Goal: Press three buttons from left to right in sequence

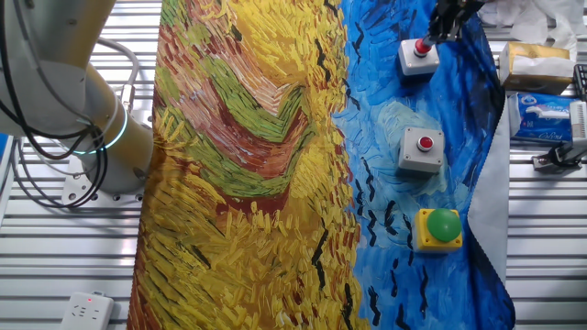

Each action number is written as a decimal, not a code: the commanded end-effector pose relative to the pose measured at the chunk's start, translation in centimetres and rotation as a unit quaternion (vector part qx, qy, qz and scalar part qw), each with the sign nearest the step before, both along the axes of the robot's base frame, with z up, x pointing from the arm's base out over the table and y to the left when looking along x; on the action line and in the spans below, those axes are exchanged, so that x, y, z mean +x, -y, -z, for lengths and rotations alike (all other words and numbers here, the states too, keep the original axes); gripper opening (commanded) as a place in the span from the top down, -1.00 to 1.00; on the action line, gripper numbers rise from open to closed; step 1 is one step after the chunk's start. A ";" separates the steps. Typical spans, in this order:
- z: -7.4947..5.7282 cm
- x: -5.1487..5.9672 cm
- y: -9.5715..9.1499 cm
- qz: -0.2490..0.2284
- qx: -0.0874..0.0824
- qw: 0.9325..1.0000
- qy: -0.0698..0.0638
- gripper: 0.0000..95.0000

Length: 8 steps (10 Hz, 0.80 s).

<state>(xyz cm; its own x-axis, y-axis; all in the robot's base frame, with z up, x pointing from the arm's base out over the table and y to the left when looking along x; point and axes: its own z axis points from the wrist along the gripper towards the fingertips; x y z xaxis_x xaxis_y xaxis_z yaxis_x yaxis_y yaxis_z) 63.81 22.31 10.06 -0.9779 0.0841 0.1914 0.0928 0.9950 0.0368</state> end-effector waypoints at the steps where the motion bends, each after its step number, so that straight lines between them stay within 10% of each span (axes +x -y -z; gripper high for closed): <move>1: 6.3 -1.4 -0.3 0.001 -0.001 1.000 0.002 1.00; 3: 5.6 -1.4 -0.4 0.000 -0.003 1.000 0.004 1.00; 8: -0.9 -2.2 -0.7 -0.002 -0.001 1.000 0.002 1.00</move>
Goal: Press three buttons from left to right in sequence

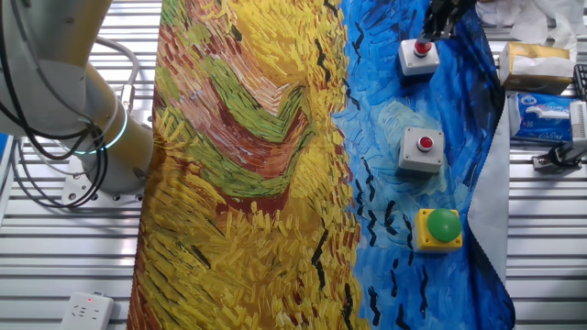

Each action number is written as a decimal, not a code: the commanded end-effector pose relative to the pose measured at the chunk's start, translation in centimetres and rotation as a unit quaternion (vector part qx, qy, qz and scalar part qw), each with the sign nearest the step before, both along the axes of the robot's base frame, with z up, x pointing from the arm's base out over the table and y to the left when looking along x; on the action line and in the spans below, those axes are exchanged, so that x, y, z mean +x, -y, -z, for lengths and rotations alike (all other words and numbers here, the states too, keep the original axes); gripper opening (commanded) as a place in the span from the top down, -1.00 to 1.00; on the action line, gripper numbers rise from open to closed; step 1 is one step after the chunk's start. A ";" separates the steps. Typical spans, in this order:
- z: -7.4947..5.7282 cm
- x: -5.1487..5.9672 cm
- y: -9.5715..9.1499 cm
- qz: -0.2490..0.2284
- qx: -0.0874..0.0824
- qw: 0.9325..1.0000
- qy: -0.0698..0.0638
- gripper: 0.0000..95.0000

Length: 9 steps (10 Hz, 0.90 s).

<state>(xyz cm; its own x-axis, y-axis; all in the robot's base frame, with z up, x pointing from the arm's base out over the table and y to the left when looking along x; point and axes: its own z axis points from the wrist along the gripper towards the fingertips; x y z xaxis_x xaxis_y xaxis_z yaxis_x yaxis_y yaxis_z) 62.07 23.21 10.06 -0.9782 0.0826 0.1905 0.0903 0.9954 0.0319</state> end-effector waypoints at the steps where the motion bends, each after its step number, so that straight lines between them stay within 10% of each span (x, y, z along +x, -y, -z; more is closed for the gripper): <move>1: -2.0 -0.6 0.3 -0.002 0.002 1.000 0.001 1.00; 9: -2.5 -0.6 1.0 -0.005 0.003 1.000 0.003 1.00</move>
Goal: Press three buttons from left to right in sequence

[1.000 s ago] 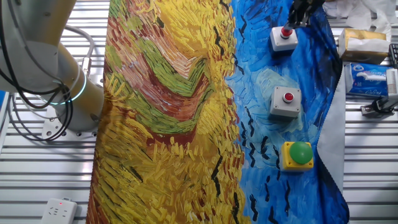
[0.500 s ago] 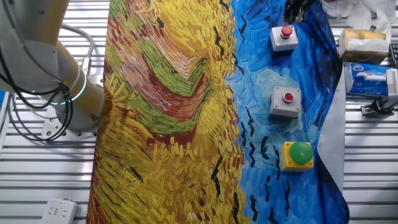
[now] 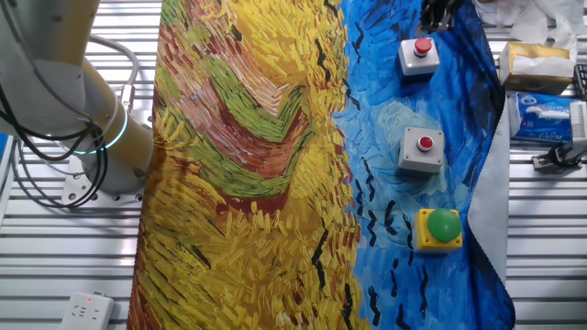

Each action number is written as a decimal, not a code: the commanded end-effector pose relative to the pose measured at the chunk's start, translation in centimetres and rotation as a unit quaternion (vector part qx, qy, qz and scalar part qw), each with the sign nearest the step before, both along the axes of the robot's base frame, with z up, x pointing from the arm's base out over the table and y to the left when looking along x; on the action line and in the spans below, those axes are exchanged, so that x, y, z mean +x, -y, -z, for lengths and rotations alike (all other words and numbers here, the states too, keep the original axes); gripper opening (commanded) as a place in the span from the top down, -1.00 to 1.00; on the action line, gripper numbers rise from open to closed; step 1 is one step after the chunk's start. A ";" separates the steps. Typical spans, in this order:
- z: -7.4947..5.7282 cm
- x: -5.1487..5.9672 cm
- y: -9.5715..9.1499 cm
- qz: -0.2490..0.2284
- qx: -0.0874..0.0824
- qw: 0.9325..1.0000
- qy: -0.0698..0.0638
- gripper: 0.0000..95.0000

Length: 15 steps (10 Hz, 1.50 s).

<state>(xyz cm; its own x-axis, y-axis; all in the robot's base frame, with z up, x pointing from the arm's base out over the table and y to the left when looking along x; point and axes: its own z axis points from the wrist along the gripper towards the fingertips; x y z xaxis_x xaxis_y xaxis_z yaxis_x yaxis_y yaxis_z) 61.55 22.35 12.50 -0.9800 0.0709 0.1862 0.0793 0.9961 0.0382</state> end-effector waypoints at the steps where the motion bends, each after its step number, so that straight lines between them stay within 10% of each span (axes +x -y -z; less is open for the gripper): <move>1: 0.2 0.0 0.2 -0.001 0.001 1.000 0.001 1.00; 15: 1.2 0.9 0.2 -0.004 0.003 1.000 0.002 1.00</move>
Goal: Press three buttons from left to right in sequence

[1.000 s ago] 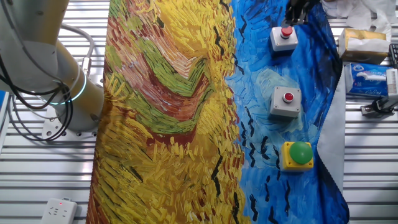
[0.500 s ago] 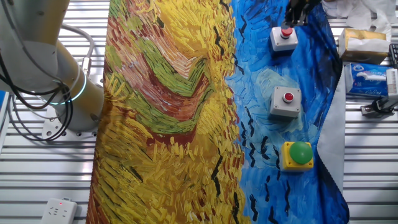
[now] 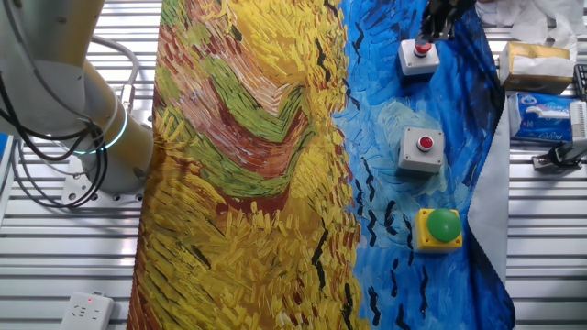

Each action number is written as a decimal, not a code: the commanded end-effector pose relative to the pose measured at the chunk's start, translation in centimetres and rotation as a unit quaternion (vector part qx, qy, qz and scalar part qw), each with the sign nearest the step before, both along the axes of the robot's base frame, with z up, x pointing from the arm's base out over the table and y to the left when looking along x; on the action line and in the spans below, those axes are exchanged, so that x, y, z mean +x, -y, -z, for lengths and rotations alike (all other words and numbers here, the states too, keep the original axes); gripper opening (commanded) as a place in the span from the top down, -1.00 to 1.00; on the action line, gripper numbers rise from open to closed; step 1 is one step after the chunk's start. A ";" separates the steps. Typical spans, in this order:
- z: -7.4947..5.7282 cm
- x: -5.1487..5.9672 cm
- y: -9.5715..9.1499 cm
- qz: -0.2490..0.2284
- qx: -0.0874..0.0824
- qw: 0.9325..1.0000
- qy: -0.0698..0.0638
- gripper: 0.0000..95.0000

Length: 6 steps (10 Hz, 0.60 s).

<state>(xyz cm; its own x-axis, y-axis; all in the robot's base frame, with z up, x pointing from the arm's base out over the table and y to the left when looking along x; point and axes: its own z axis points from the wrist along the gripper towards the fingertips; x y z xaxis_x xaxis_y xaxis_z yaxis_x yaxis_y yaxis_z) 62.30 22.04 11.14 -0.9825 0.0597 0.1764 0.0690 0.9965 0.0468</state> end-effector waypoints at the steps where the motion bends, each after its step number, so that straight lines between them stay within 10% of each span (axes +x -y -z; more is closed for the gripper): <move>1: -0.2 0.5 -0.3 0.004 -0.002 1.000 -0.004 1.00; 6: 1.7 1.1 0.1 0.002 -0.002 1.000 -0.005 1.00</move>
<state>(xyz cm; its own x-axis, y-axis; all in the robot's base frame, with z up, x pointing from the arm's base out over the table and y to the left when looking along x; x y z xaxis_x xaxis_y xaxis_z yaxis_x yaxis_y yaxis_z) 63.23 21.84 9.93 -0.9806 0.0626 0.1860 0.0717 0.9965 0.0431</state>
